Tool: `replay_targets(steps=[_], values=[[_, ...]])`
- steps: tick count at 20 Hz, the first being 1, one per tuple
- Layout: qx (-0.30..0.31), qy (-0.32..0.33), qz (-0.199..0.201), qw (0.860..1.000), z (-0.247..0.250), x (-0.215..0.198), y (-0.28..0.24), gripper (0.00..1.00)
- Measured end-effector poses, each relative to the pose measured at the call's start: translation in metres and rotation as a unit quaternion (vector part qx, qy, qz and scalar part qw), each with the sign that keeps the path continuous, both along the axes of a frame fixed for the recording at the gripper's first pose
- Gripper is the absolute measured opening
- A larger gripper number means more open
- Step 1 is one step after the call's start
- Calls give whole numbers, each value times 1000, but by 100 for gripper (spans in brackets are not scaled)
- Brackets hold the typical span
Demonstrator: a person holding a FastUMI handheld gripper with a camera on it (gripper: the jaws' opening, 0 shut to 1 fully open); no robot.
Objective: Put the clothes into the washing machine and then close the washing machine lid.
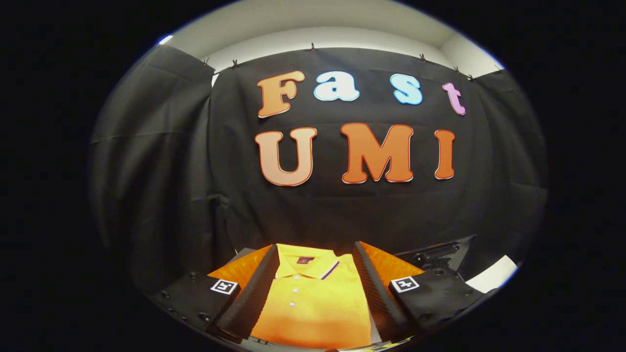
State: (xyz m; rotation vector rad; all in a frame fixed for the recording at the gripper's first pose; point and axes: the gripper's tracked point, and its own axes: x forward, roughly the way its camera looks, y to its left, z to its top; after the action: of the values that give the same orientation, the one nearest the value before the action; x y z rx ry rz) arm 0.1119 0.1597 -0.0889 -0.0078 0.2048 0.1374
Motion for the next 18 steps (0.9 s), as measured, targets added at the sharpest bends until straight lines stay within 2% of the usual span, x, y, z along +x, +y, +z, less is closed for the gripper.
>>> replay_targets(steps=[8,18], values=[[24,120,-20,992,-91,50,27,98],[-23,233,-43,971,-154,67,27,98]])
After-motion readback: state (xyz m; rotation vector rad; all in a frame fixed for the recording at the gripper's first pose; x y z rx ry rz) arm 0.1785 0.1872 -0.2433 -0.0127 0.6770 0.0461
